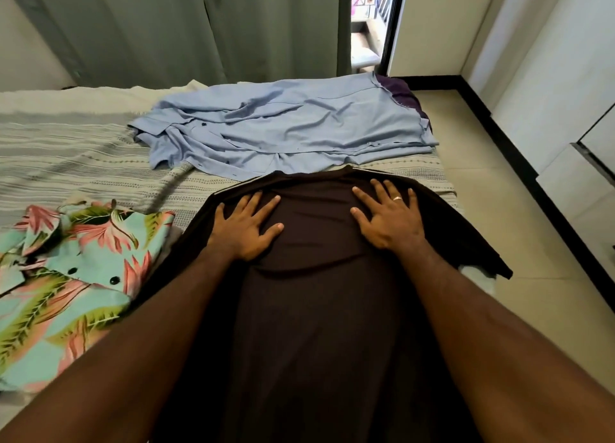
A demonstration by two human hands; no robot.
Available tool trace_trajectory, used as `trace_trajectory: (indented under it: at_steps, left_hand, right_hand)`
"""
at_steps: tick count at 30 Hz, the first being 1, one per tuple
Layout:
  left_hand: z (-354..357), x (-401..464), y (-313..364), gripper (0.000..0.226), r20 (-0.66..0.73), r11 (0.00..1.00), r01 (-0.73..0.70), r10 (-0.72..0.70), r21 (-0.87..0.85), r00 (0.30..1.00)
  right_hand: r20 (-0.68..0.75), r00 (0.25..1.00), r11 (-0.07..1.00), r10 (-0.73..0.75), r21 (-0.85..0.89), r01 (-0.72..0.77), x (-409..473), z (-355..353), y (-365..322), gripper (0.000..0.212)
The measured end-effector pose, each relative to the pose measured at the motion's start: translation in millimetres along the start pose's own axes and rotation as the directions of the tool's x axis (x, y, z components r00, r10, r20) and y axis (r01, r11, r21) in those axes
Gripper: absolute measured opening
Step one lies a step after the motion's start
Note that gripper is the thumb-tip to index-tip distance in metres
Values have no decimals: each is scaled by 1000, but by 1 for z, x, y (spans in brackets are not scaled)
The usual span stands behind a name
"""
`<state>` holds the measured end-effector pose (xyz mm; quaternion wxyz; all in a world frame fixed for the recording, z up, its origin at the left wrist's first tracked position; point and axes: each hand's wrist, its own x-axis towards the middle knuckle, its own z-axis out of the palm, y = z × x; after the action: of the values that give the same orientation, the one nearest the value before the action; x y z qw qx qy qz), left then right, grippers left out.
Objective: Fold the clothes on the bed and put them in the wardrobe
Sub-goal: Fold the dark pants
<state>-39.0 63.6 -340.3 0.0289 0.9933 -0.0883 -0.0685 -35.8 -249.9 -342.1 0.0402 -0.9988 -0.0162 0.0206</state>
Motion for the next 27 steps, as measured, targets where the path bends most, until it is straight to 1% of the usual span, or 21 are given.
trace_trajectory:
  at_steps: [3,6,10,12,14,16,18,20,21,22,24,25,27]
  left_hand:
    - [1,22,2,66,-34,1000,-28,28,7,999]
    - [7,30,1,72,-75,999,-51,53,17,996]
    - [7,28,4,66,-81,998,-39,43,45,996]
    - [3,27,9,65,-69,996,-16,21,84,997]
    - [-3,17,18,64,-54,994,30,-25,103,998]
    - [-6,5,24,61,-109,996,73,-67,55,992]
    - [-10,-30,35,58,-209,998,52,-55,-18,976]
    - [-5,-81,43,55,-325,997,10,-34,-75,945]
    - [0,-110,45,53,-367,994,4,-42,-105,929]
    - [5,-138,46,52,-379,992,14,-60,-122,923]
    - [16,-198,48,46,-390,986,64,-119,-152,913]
    - [20,-229,48,45,-386,980,106,-166,-170,908]
    - [26,-273,47,48,-362,955,211,-276,-208,890]
  right_hand:
    - [-31,999,999,-29,-19,28,22,-1,10,61]
    - [-49,997,998,-52,-35,50,35,3,15,61]
    - [-1,998,998,-58,5,58,31,-5,10,60]
    - [-31,998,995,-55,79,58,11,-13,1,57]
    - [-51,996,989,-69,129,75,-30,-20,-8,53]
    - [-88,993,982,-80,164,94,-78,-20,-10,48]
    - [-193,981,966,-4,253,54,-138,-24,-1,38]
    - [-325,930,930,173,366,-45,-196,-26,13,26]
    - [-346,897,904,274,410,-117,-221,-27,19,23]
    - [-321,875,871,361,452,-194,-242,-26,24,22]
    - [-195,848,782,493,527,-333,-279,-23,22,30]
    - [-131,844,743,520,557,-372,-298,-22,18,36]
    - [-82,838,712,539,576,-402,-316,-21,9,48]
